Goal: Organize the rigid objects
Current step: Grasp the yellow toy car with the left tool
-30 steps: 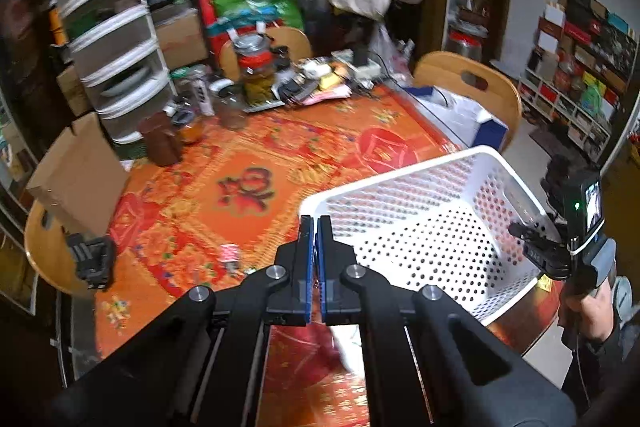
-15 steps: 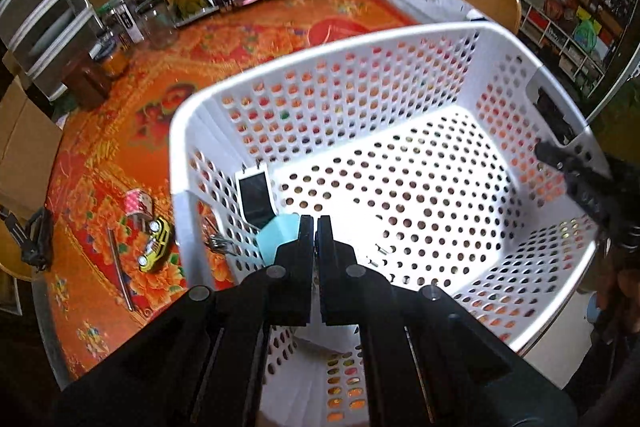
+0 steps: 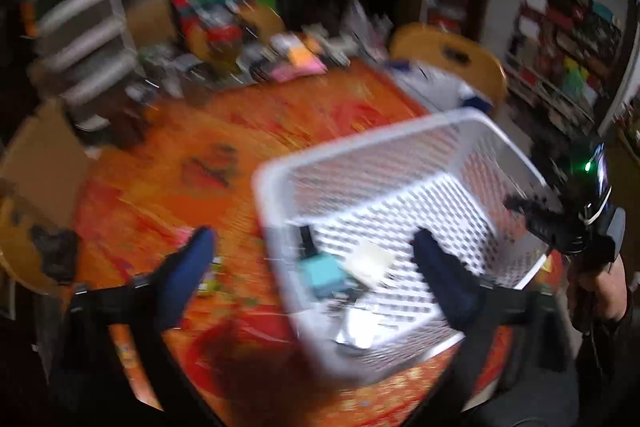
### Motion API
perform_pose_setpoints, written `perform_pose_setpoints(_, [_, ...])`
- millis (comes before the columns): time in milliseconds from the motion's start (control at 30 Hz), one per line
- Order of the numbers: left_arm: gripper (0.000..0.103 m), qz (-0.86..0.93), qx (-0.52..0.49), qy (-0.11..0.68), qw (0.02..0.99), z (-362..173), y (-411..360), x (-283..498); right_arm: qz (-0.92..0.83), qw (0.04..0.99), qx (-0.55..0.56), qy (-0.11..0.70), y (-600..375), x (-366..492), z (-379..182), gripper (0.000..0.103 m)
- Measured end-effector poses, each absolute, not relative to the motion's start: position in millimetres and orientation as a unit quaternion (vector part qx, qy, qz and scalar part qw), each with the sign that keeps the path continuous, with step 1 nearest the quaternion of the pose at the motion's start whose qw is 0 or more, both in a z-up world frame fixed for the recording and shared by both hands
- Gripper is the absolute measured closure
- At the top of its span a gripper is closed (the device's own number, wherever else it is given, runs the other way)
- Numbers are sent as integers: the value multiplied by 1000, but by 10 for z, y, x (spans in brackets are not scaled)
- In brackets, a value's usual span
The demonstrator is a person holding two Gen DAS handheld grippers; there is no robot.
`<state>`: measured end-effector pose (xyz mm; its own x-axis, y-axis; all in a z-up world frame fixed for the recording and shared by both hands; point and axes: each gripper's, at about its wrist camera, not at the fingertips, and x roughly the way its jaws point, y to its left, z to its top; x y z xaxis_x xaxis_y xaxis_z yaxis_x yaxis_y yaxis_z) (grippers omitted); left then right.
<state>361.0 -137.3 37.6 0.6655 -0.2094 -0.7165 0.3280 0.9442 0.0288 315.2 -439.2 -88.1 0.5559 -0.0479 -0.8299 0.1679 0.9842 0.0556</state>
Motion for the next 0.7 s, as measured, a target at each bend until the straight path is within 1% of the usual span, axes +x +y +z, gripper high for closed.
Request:
perform_pose_setpoints(67, [0, -146, 63, 381, 911, 461, -1038, 3554, -62, 879, 62, 468, -4388, 3164, -876, 95])
perform_pose_setpoints(167, [0, -118, 51, 404, 906, 343, -594, 3644, -64, 879, 58, 468, -4381, 3159, -873, 95])
perform_pose_setpoints(267, [0, -46, 56, 433, 899, -27, -214, 3908, -63, 880, 60, 468, -4386, 3170, -865, 95])
perform_pose_setpoints(367, [0, -19, 40, 477, 878, -547, 38, 4239, -65, 879, 59, 469, -4390, 3185, -856, 95])
perform_pose_setpoints(467, [1, -28, 46, 501, 864, -935, 19, 4400, -66, 878, 56, 471, -4386, 3194, -851, 95])
perform_pose_setpoints(567, [1, -54, 68, 522, 848, -1229, -180, 4545, -71, 876, 52, 473, -4380, 3203, -847, 95])
perform_pose_setpoints(667, [1, -60, 76, 524, 846, -1371, -363, 4619, -73, 876, 52, 474, -4384, 3200, -847, 95])
perform_pose_setpoints(700, [3, -60, 79, 523, 847, -1392, -404, 4637, -73, 876, 52, 474, -4384, 3200, -847, 95])
